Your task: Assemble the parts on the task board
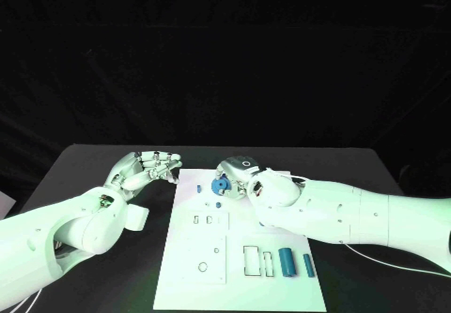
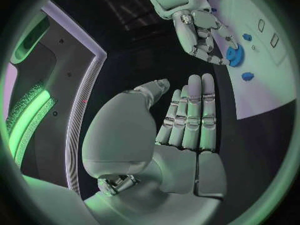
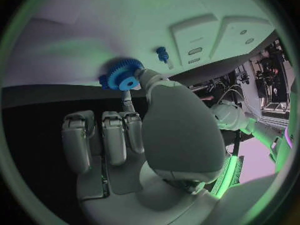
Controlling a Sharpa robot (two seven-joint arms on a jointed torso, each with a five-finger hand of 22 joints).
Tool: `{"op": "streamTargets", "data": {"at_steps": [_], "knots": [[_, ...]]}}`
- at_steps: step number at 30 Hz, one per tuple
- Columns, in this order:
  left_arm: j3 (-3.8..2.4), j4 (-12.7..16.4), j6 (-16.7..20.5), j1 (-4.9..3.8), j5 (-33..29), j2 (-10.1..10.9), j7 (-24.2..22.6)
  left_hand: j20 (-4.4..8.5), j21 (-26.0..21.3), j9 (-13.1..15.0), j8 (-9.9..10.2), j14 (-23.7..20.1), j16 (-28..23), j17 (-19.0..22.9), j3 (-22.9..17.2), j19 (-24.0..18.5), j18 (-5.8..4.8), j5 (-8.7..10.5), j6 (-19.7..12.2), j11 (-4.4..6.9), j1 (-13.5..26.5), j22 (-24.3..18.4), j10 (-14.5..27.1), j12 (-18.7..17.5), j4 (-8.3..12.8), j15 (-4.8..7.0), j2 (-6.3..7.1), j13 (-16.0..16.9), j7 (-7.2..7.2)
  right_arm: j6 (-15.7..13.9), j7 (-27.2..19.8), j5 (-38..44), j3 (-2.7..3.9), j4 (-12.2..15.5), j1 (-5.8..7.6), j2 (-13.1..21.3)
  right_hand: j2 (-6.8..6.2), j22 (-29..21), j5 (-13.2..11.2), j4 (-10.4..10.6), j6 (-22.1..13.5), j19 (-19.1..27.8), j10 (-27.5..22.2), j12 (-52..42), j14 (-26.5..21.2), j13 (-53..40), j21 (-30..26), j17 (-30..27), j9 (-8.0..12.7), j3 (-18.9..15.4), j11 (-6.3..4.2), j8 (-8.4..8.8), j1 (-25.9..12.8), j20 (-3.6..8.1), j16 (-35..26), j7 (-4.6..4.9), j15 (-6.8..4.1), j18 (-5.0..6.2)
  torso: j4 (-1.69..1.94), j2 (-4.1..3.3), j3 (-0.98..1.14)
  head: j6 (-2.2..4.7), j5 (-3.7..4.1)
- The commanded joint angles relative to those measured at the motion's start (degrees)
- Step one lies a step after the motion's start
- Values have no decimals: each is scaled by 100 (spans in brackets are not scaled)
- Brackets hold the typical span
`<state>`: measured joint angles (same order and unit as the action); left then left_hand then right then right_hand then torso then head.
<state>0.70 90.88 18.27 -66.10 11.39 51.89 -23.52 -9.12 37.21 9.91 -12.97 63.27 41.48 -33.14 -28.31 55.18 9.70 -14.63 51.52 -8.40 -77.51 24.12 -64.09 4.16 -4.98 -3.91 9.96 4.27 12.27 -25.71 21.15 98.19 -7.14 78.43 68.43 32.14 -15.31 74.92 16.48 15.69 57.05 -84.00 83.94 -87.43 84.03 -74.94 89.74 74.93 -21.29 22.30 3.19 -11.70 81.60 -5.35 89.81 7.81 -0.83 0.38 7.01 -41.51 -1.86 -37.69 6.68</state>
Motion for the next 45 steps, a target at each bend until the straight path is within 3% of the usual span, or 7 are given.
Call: {"op": "streamTargets", "data": {"at_steps": [1, 3, 5, 9, 11, 30, 45], "knots": [[-4, 7, -78, -6, 21, -9, -38, 14, 28, 7, 22, -39, 32, 3, -31, -35, 45, -6, -17, 3, -58, 6, 23, -15, -2, 6, -7, -1, 21, 85, -14, 14, -6, -30, -9, -7, -4, 1508, -559, 83, -207, -600, 313, 61, 597, -1201, 26, 1507, 60, -237, 65, 139, -322, -35, 19, 67, 62, -38, 2, -1, 0, 6, 3], [-4, 7, -77, -6, 21, -9, -36, 14, 28, 7, 22, -39, 32, 3, -31, -35, 45, -6, -17, 3, -58, 6, 23, -15, -2, 6, -7, -1, 21, 98, -42, -44, -6, -39, -9, -8, 52, 1508, -575, 95, -271, -600, 277, 99, 597, -1169, 26, 1507, 82, -515, 80, 172, -616, -54, 19, 81, 79, -38, 3, -1, 0, 7, 2], [-4, 7, -76, -6, 21, -8, -36, 14, 28, 7, 22, -39, 32, 3, -31, -35, 45, -6, -17, 3, -58, 6, 23, -15, -2, 6, -7, -1, 21, 116, -61, -93, -6, -45, -9, -5, 204, 1508, -579, 110, -329, -600, 245, 134, 597, -1140, 26, 1507, 111, -877, 94, 201, -1044, -70, 19, 94, 91, -38, 2, -1, -1, 12, 2], [-4, 7, -76, -6, 18, -6, -35, 14, 28, 7, 22, -39, 32, 3, -31, -35, 45, -6, -17, 3, -58, 6, 23, -15, -2, 6, -7, -1, 21, 164, -81, -179, -7, -53, -10, 12, 284, 1508, -641, 122, -336, -600, 236, 145, 597, -1134, 26, 1507, 133, -1182, 104, 202, -1226, -79, 19, 99, 98, -38, -3, 1, -3, 13, -5], [-4, 9, -78, -6, 16, -5, -36, 11, 52, 9, 23, -47, 37, 7, -34, -59, 45, -4, -19, 2, -51, 26, 26, -15, -1, 4, -5, -2, 22, 183, -92, -217, -7, -53, -11, 28, 363, 1508, -463, 119, -323, -600, 240, 141, 597, -1139, 26, 1507, 145, -1268, 101, 192, -1301, -80, 19, 99, 99, -38, -2, 1, -4, 12, -4], [-4, 5, -74, -6, -7, -2, -33, 11, 52, 9, 23, -47, 37, 7, -34, -59, 45, -4, -19, 2, -51, 26, 26, -15, -1, 4, -5, -2, 22, 477, -97, -458, -13, -97, -20, 125, 472, 1508, -278, 111, -248, -600, 286, 94, 597, -1184, 26, 1507, 149, -1207, 77, 141, -1226, -67, 19, 71, 80, -38, -2, 1, -2, 31, 10], [-3, 0, -65, -6, -8, 13, -32, 11, 52, 9, 23, -47, 37, 7, -34, -59, 45, -4, -19, 2, -51, 26, 26, -15, -1, 4, -5, -2, 22, 296, -129, -513, -14, 321, -55, 543, 499, 1508, -227, 110, -217, -600, 318, 60, 597, -1216, 26, 1507, 148, -1175, 68, 121, -1212, -62, 19, 60, 73, -38, -9, -2, 1, 33, -5]]}}
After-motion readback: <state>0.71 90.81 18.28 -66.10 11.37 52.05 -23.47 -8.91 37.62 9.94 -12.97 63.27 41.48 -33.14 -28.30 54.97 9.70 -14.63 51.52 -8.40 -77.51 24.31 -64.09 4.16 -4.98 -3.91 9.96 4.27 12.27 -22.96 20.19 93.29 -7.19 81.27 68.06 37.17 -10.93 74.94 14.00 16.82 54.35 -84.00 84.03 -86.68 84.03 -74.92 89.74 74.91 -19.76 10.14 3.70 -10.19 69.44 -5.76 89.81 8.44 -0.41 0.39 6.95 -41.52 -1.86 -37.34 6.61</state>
